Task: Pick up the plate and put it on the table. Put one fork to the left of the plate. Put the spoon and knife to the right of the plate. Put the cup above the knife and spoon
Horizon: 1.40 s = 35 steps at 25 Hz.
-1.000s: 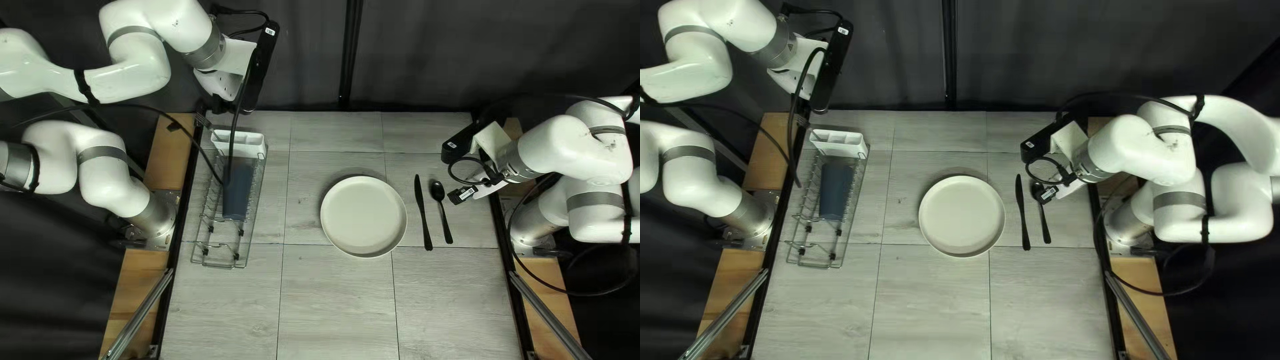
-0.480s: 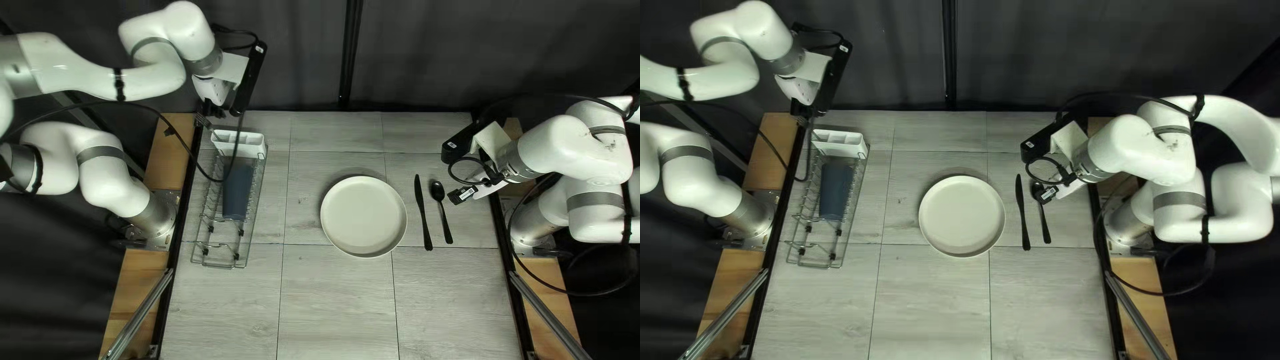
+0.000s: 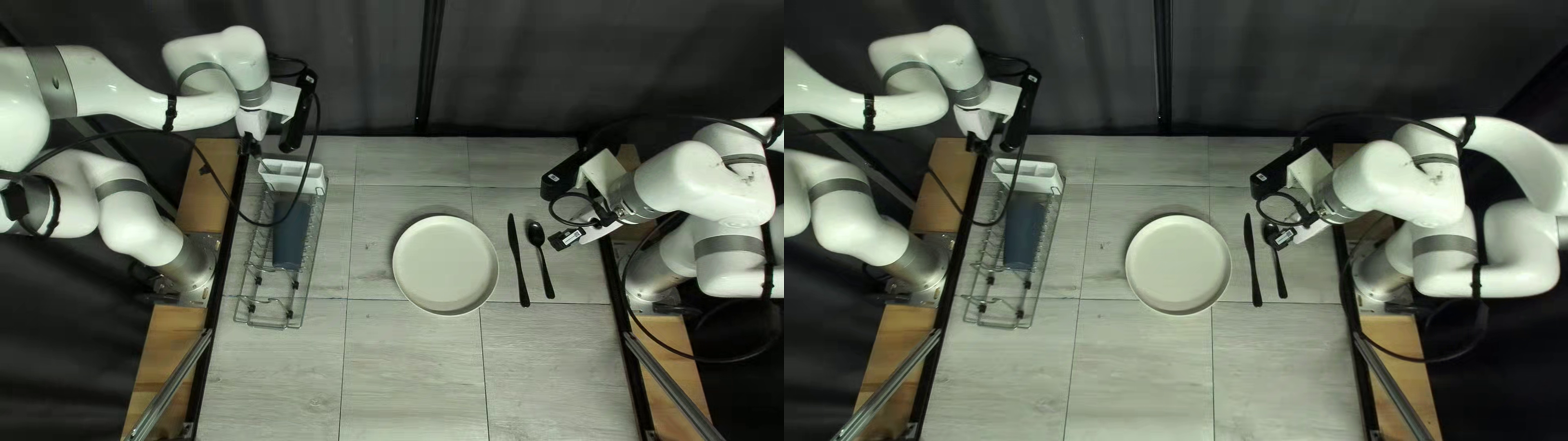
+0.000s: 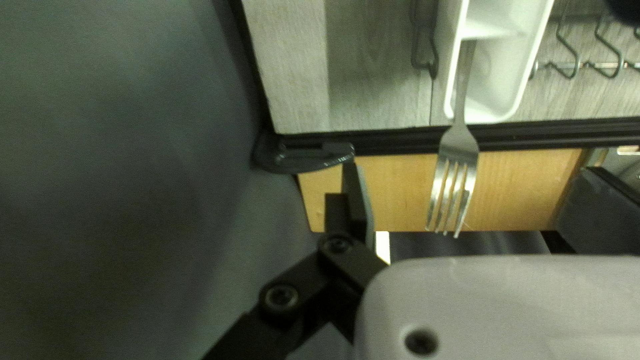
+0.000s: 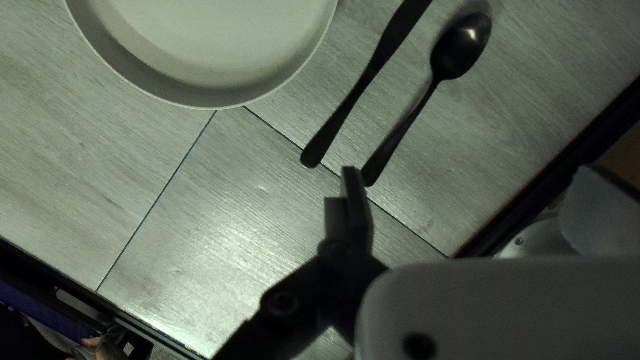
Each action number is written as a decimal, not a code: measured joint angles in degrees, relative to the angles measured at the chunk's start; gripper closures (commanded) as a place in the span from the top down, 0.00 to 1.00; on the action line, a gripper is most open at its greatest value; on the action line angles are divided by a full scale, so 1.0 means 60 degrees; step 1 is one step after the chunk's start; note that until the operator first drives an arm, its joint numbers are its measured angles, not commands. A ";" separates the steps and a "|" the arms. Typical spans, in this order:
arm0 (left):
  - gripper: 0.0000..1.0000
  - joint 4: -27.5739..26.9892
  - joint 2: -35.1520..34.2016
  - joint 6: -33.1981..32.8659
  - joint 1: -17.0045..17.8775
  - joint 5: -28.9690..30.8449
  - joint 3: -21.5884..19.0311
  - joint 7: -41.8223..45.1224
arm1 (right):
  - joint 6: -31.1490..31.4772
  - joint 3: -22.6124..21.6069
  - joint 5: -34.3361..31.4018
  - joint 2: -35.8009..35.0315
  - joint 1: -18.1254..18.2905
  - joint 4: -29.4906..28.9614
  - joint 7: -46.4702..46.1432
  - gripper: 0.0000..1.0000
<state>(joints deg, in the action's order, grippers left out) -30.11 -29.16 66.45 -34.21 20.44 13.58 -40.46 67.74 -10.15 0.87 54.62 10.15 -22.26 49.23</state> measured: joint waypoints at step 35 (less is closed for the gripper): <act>0.00 -0.3522 -0.0569 0.3897 0.0696 -0.1206 -0.1889 0.1042 | 0.0000 0.0000 0.0000 0.0000 0.0000 0.0000 0.0000 1.00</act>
<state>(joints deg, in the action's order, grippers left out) -51.24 -32.57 89.84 -30.03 13.21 2.25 -34.21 67.74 -10.15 0.87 54.62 10.15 -22.26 49.23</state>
